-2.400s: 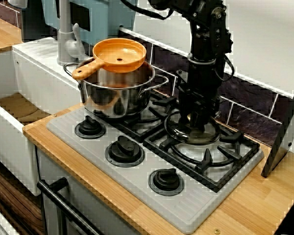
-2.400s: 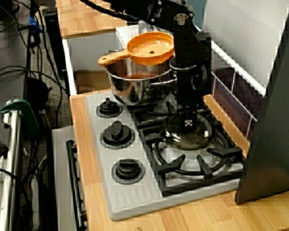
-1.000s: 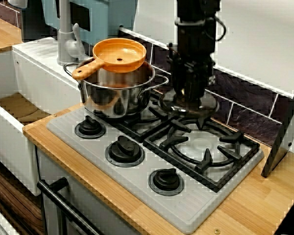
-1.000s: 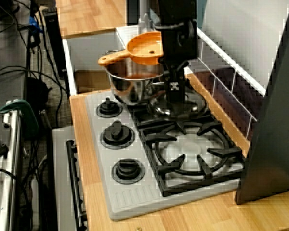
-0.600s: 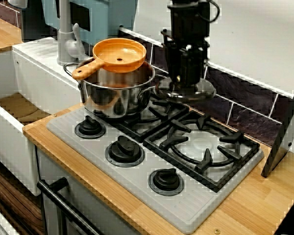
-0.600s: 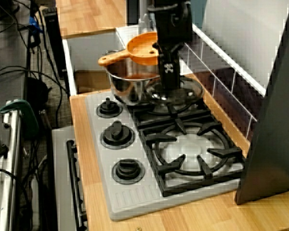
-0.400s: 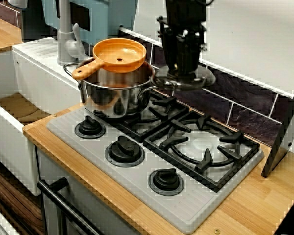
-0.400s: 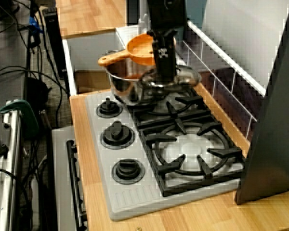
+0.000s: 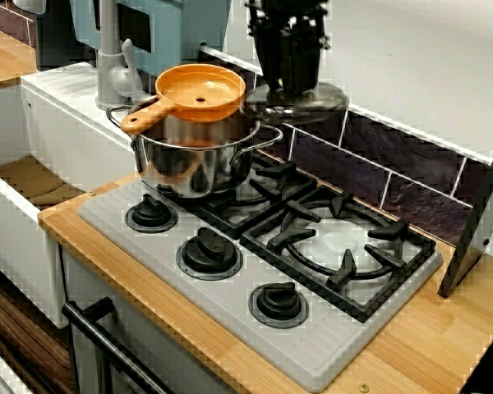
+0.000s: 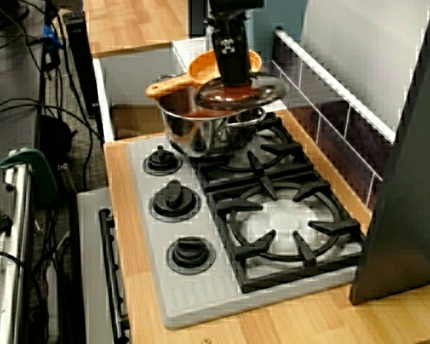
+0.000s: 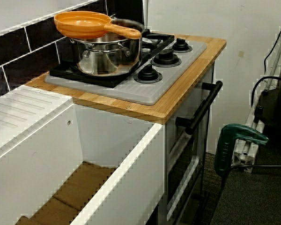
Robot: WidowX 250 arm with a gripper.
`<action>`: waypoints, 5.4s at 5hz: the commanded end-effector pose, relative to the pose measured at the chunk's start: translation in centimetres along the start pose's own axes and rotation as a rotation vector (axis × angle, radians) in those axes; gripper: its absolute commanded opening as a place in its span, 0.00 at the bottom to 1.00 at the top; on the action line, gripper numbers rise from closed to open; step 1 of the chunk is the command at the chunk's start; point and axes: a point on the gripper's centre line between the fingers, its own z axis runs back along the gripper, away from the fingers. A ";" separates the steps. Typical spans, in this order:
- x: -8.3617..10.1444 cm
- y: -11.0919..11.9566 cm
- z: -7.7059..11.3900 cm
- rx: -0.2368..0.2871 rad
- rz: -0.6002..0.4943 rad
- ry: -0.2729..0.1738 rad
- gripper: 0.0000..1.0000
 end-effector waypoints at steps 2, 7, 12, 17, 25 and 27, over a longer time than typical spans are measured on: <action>-2.2 2.9 3.5 0.105 0.040 -0.092 0.00; -2.7 9.6 5.1 0.162 0.212 -0.162 0.00; -2.9 11.1 3.4 0.223 0.225 -0.167 0.00; -3.2 11.7 2.5 0.223 0.228 -0.136 0.00; -2.3 11.4 1.7 0.249 0.229 -0.134 1.00; -2.5 11.2 2.6 0.231 0.229 -0.132 1.00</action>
